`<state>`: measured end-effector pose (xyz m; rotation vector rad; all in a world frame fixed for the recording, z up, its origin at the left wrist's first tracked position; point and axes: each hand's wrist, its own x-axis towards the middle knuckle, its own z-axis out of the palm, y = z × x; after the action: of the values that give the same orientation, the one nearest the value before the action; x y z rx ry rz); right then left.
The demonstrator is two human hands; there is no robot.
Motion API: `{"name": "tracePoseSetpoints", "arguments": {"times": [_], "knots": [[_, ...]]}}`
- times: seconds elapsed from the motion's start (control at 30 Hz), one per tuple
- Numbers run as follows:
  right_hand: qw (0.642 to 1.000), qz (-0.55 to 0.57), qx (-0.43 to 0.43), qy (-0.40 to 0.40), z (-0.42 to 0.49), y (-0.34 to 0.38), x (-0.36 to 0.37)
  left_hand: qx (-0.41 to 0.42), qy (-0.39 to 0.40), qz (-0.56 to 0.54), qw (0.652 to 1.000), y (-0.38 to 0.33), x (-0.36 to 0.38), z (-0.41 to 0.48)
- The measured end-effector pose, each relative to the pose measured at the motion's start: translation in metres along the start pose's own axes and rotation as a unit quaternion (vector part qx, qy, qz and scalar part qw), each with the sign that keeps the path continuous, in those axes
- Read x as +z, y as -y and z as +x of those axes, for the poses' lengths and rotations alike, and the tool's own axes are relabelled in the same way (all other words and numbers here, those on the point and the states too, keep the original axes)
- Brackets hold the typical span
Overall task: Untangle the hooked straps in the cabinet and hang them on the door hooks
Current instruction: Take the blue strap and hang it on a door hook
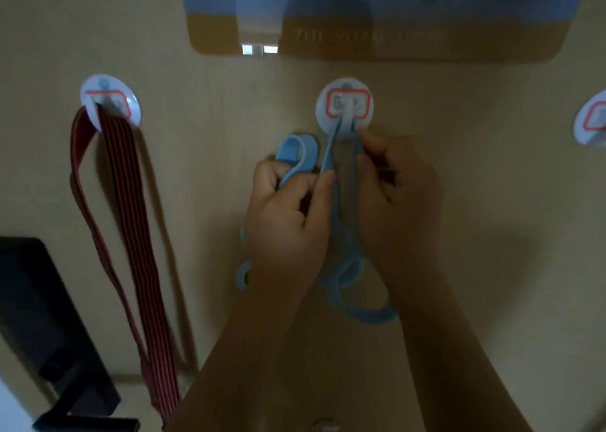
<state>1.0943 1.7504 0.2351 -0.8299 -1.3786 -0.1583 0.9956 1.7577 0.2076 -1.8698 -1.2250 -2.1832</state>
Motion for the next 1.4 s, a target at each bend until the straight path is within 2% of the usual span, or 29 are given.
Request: {"name": "tracePoseSetpoints", "arguments": {"times": [0.07,0.13,0.3,0.4,0.53,0.63,0.73,0.77,0.9,1.1,1.33,1.4], "knots": [[0.999,-0.037,-0.015,0.001,-0.019,-0.004,-0.005,-0.012,0.008,-0.023,1.000,0.006,-0.005,-0.022],[1.000,-0.018,0.003,0.014,-0.046,-0.011,-0.012,-0.037,0.041,-0.070,0.996,0.012,-0.011,-0.053],[0.990,0.004,0.136,0.047,-0.129,-0.039,-0.027,-0.175,0.108,-0.128,0.970,0.026,-0.022,-0.131],[0.969,0.016,0.213,0.124,-0.169,-0.050,-0.035,-0.244,0.171,-0.118,0.947,0.029,-0.022,-0.162],[0.948,0.017,0.210,0.237,-0.186,-0.056,-0.052,-0.245,0.278,-0.124,0.921,0.031,-0.023,-0.169],[0.925,0.053,0.262,0.270,-0.181,-0.059,-0.067,-0.238,0.329,-0.171,0.898,0.027,-0.020,-0.160],[0.935,0.067,0.283,0.205,-0.171,-0.059,-0.081,-0.281,0.370,-0.223,0.857,0.014,-0.012,-0.146],[0.941,0.058,0.281,0.180,-0.166,-0.059,-0.086,-0.275,0.376,-0.232,0.854,0.009,-0.008,-0.142],[0.958,-0.010,0.260,0.117,-0.148,-0.058,-0.110,-0.208,0.365,-0.215,0.881,-0.006,0.017,-0.142],[0.967,-0.070,0.246,0.004,-0.115,-0.060,-0.148,-0.060,0.314,-0.188,0.929,-0.044,0.071,-0.142],[0.974,-0.102,0.175,-0.099,-0.064,-0.064,-0.177,-0.065,0.260,-0.270,0.925,-0.105,0.126,-0.123],[0.976,-0.102,0.157,-0.114,-0.045,-0.064,-0.181,-0.034,0.234,-0.264,0.935,-0.119,0.135,-0.110]]}}
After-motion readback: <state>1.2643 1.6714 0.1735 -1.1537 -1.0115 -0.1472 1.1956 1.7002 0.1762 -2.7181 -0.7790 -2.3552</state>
